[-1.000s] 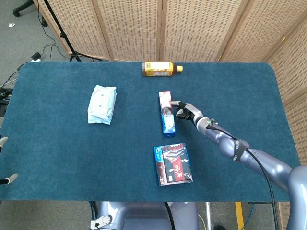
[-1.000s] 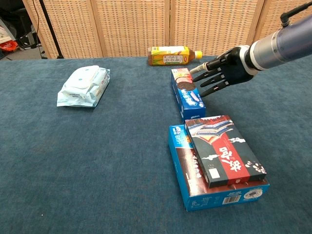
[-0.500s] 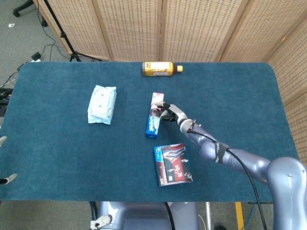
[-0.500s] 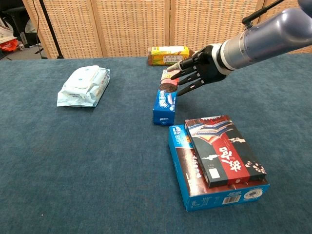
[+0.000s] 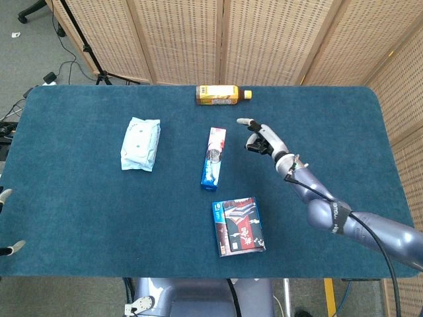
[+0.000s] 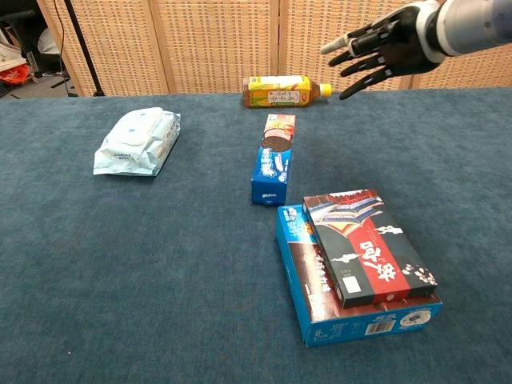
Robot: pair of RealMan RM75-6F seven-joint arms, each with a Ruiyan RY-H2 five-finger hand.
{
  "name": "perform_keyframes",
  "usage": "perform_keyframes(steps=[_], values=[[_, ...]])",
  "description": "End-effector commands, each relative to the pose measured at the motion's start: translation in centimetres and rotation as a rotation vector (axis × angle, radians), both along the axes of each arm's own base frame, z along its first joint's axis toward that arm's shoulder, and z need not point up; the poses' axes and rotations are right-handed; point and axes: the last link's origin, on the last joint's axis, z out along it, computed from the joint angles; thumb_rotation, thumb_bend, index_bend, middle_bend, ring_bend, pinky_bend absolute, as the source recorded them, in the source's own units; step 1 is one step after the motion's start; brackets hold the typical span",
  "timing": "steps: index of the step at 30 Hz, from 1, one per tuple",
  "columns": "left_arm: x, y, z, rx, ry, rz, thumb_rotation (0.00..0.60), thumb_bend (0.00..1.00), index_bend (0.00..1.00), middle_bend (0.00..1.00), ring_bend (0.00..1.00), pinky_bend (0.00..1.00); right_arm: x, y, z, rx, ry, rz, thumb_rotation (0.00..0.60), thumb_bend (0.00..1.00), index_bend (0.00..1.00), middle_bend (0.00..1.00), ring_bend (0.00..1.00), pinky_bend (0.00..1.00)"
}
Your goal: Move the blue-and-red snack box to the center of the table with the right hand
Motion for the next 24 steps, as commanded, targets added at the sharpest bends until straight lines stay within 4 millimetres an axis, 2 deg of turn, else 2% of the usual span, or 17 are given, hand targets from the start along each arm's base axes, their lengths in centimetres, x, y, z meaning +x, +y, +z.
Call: perform_keyframes(steps=[1,3,4,7,12,16,21,24], values=[[-0.1,0.0,0.0,0.005,0.003,0.001,0.600,0.00,0.00,0.00,0.00,0.00,-3.9,3.4,4.5,-0.155,0.201,0.157,0.600,0.09,0.11,0.00,0.00,0.13],[0.0,0.0,-0.1,0.005,0.004,0.000,0.600,0.00,0.00,0.00,0.00,0.00,-5.8,4.5,6.0,-0.240,0.331,0.233,0.600,0.00,0.09,0.00,0.00,0.08],[0.0,0.0,-0.2,0.000,0.005,-0.005,0.600,0.00,0.00,0.00,0.00,0.00,-7.4,5.3,7.3,-0.334,0.448,0.294,0.600,0.00,0.07,0.00,0.00,0.06],[0.3,-0.2,-0.3,-0.005,0.010,-0.019,0.600,0.00,0.00,0.00,0.00,0.00,-10.1,7.7,8.9,-0.505,0.616,0.383,0.600,0.00,0.04,0.00,0.00,0.01],[0.5,-0.5,-0.4,-0.011,0.015,-0.039,0.600,0.00,0.00,0.00,0.00,0.00,-13.5,12.1,10.8,-0.696,0.735,0.434,0.600,0.00,0.00,0.00,0.00,0.00],[0.7,-0.9,-0.4,-0.016,0.014,-0.060,0.600,0.00,0.00,0.00,0.00,0.00,-15.7,16.0,11.1,-0.753,0.811,0.445,0.600,0.00,0.00,0.00,0.00,0.00],[1.0,-1.1,-0.2,0.000,0.022,-0.084,0.600,0.00,0.00,0.00,0.00,0.00,-17.2,20.7,10.5,-0.782,0.862,0.439,0.600,0.00,0.00,0.00,0.00,0.00],[1.1,-1.2,-0.2,0.009,0.026,-0.092,0.600,0.00,0.00,0.00,0.00,0.00,-17.7,22.6,10.0,-0.794,0.878,0.422,0.600,0.00,0.00,0.00,0.00,0.00]])
